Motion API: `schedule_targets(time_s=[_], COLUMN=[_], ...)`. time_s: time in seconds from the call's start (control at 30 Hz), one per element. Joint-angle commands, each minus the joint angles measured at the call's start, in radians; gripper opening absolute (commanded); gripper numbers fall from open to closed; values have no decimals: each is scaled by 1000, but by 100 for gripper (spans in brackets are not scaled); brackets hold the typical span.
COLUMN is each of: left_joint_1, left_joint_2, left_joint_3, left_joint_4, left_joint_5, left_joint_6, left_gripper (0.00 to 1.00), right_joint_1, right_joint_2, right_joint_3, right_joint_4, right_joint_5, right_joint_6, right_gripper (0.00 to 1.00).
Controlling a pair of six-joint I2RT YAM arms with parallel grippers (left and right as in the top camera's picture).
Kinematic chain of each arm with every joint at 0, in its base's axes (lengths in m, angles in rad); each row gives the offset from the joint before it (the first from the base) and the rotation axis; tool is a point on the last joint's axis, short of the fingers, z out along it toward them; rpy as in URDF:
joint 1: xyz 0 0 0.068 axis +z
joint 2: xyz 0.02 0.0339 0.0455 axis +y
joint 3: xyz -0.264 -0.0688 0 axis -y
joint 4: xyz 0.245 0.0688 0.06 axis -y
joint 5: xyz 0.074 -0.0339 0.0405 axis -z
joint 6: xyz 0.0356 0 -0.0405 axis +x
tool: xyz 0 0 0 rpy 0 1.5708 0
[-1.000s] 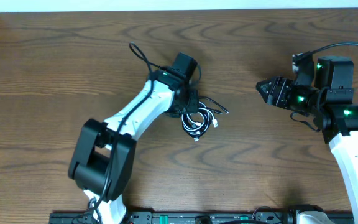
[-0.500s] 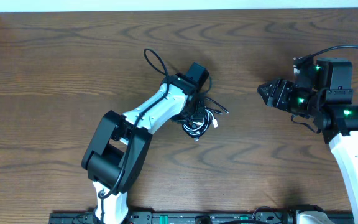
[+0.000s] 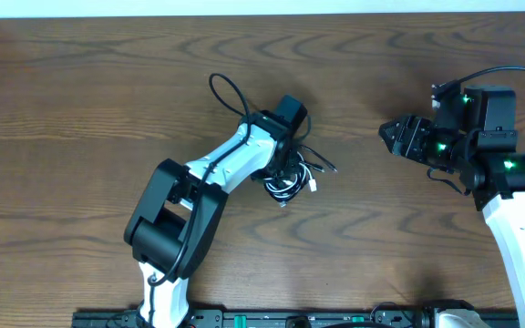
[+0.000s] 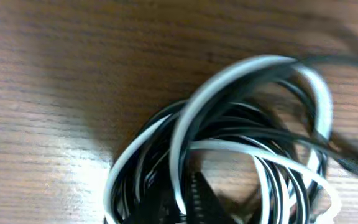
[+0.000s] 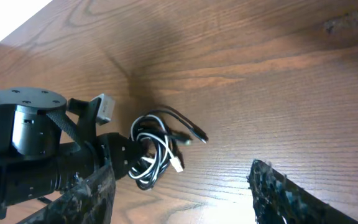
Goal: Untangle cables
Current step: 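Move the left gripper down onto the black-and-white cable bundle, then grasp the cable bundle with the left gripper and lift it up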
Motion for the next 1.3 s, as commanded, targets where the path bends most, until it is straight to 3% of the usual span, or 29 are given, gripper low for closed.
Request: schedule_targets(time_s=[0.0,0.27,0.4,0.6,1.27], left_joint_1=[2,7,24,60,112], left_joint_2=[41,-101,-243,-393,-575], left_joint_3=[-26,4,6,6,6], left_joint_4=[-2,-29,17,68,281], left_joint_5=[-35,28,156,333,352], left_joint_6=[-20,93,131,149,80], left_gripper=[7,8,7,8,7], right_joint_1=[6,6,9,55,135], right_joint_2=[-4,-4,-3,-1,242], right_joint_3=[18,18,18,18,18], right_joint_4=[-1,23,38,76,176], right_joint_5=[16,30,1,-21,-166], right_joint_6=[11,11,10,-20,-74], right_gripper=[66,68,60,61,64])
